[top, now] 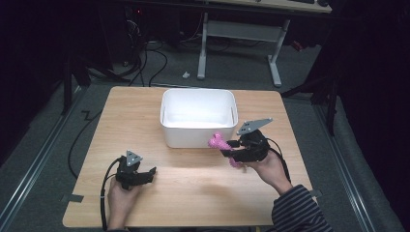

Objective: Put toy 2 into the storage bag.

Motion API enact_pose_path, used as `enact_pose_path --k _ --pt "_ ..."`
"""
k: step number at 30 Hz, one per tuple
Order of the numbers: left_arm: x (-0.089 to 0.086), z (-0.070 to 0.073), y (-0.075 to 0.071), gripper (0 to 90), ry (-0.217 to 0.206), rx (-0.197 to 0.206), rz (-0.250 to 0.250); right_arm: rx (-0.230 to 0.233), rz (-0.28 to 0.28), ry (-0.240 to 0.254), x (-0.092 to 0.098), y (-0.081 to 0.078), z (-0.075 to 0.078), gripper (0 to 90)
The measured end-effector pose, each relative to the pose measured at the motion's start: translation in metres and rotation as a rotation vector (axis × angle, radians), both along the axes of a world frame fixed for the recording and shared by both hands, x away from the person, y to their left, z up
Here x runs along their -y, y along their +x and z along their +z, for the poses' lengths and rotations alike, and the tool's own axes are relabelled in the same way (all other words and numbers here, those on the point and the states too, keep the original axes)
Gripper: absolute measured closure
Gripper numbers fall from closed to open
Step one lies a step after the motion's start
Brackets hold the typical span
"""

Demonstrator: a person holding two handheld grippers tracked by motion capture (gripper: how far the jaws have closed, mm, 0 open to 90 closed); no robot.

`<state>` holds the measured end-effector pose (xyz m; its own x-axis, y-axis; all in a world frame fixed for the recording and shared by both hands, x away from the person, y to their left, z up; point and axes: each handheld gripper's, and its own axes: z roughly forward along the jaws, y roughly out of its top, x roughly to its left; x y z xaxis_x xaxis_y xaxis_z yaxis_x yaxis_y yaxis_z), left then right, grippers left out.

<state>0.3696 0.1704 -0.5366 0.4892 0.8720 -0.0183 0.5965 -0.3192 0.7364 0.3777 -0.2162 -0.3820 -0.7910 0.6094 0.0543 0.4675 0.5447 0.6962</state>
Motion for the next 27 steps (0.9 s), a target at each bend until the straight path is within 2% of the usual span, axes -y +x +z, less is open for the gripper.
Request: enact_pose_path --k 4,10,11,14,18,23,27 --pt "0.000 0.000 0.000 21.3 0.000 0.000 0.000 -0.012 0.002 -0.020 -0.003 0.005 0.008 58.9" --pt "0.000 0.000 0.000 21.3 -0.001 0.000 0.000 0.011 0.024 -0.024 -0.009 0.010 0.022 58.8" --pt "0.000 0.000 0.000 21.3 -0.002 0.000 0.000 0.014 0.017 -0.021 -0.010 0.011 0.025 58.8" --pt "0.000 0.000 0.000 21.3 -0.001 0.000 0.000 0.064 0.010 -0.042 -0.014 0.015 0.033 58.6" --pt "0.000 0.000 0.000 21.3 -0.001 -0.001 0.000 0.082 -0.008 -0.058 -0.016 0.025 0.040 58.5" --pt "0.000 0.000 0.000 21.3 0.000 -0.001 0.000 0.081 -0.032 -0.081 -0.018 0.040 0.045 58.4" --pt "0.000 0.000 0.000 21.3 0.000 0.000 0.000 0.081 -0.046 -0.080 -0.022 0.051 0.049 58.3"
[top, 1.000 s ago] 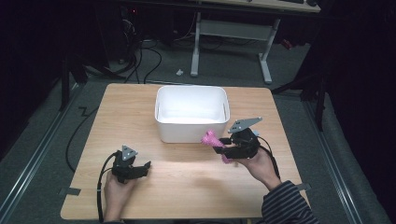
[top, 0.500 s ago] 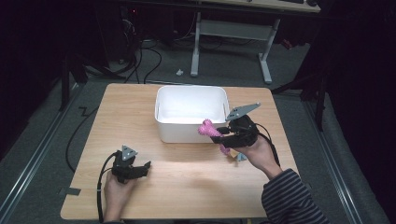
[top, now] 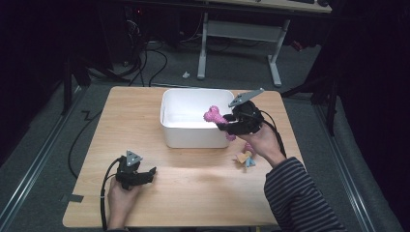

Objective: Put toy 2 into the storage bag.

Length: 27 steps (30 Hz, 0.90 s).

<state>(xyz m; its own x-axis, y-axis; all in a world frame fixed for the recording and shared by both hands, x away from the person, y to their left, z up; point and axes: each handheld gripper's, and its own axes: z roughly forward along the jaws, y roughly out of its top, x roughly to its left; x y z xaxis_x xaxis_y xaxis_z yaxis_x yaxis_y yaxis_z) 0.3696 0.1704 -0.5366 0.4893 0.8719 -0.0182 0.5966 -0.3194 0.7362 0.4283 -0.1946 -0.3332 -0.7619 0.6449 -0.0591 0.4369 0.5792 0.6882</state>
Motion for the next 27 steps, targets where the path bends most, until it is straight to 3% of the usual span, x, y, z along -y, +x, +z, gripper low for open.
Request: enact_pose_path --k 10,17,27 --pt "0.000 0.000 0.000 21.5 0.001 0.000 0.001 0.003 0.011 -0.043 -0.021 0.030 -0.001 58.0" --pt "0.000 0.000 0.000 21.5 0.001 0.000 0.001 -0.001 -0.004 -0.033 -0.035 0.047 -0.003 57.7" --pt "0.000 0.000 0.000 21.5 0.002 0.000 0.000 -0.035 -0.024 -0.071 -0.045 0.068 -0.016 57.6"
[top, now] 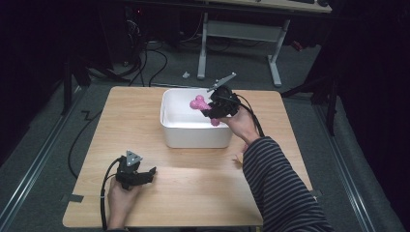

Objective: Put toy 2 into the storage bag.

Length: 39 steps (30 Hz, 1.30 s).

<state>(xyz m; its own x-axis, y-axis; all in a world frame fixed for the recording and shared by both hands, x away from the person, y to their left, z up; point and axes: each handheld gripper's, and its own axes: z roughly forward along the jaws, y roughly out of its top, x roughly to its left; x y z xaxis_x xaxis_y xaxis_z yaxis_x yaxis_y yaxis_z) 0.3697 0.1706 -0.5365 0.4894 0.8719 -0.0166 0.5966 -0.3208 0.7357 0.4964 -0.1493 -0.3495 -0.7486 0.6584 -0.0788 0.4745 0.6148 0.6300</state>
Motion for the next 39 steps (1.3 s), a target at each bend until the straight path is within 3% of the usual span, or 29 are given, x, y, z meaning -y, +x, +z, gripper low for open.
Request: enact_pose_path --k 15,20,23,28,39 --pt "0.000 0.000 0.000 21.5 -0.003 -0.001 0.000 -0.032 0.010 -0.030 -0.012 0.009 -0.016 56.7" --pt "0.000 0.000 0.000 21.4 -0.003 0.000 0.001 -0.048 0.018 0.025 -0.012 0.009 -0.013 57.0" --pt "0.000 0.000 0.000 21.4 -0.004 0.000 0.001 -0.050 0.019 0.015 -0.011 0.008 -0.012 57.0" --pt "0.000 0.000 0.000 21.4 -0.001 -0.001 0.000 -0.052 0.022 0.046 -0.007 0.001 -0.014 55.4" --pt "0.000 0.000 0.000 21.4 -0.003 0.000 0.001 -0.004 -0.016 0.110 0.019 -0.022 -0.008 49.6"
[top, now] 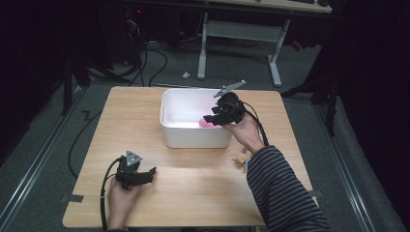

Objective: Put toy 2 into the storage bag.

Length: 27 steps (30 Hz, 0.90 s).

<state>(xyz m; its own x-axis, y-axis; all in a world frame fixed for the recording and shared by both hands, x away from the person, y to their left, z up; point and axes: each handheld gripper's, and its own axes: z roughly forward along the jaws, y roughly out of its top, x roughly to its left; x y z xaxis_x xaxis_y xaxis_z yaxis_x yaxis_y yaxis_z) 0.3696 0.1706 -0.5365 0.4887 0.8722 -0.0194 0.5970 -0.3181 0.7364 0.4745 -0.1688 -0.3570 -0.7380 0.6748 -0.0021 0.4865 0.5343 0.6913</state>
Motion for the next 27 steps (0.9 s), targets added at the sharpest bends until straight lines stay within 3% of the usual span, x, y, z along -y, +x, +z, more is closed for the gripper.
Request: enact_pose_path --k 14,27 --pt "0.000 0.000 0.000 21.5 0.001 0.001 0.000 0.062 -0.039 0.063 0.036 -0.042 0.005 48.0" --pt "0.000 0.000 0.000 21.4 0.002 0.001 0.000 0.081 -0.053 0.083 0.059 -0.083 -0.011 46.9"
